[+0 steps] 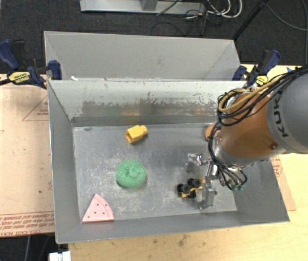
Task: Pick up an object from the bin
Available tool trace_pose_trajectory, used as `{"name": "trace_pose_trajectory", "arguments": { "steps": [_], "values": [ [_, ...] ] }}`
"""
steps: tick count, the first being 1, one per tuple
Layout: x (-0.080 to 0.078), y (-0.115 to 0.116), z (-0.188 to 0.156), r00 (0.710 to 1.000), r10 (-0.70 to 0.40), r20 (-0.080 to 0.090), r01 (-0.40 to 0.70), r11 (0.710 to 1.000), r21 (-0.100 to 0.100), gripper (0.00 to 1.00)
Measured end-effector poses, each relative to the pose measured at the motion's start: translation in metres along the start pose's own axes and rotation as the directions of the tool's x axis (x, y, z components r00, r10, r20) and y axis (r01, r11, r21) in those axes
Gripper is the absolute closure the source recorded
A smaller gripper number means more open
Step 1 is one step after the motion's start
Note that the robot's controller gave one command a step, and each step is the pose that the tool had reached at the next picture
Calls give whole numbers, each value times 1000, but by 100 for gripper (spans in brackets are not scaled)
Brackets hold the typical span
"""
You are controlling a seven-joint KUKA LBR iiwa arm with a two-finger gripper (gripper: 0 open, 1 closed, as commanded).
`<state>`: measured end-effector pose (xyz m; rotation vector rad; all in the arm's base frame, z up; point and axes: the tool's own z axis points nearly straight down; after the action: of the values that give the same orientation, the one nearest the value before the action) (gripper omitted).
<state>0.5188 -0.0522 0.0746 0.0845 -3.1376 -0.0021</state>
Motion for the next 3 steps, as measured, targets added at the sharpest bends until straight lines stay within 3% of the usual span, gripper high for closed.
{"name": "trace_pose_trajectory", "arguments": {
  "steps": [1,3],
  "values": [
    [-8,37,5,987,-163,5,163,987,1,100],
    [-8,37,5,986,-164,5,164,986,1,100]
  ]
}}
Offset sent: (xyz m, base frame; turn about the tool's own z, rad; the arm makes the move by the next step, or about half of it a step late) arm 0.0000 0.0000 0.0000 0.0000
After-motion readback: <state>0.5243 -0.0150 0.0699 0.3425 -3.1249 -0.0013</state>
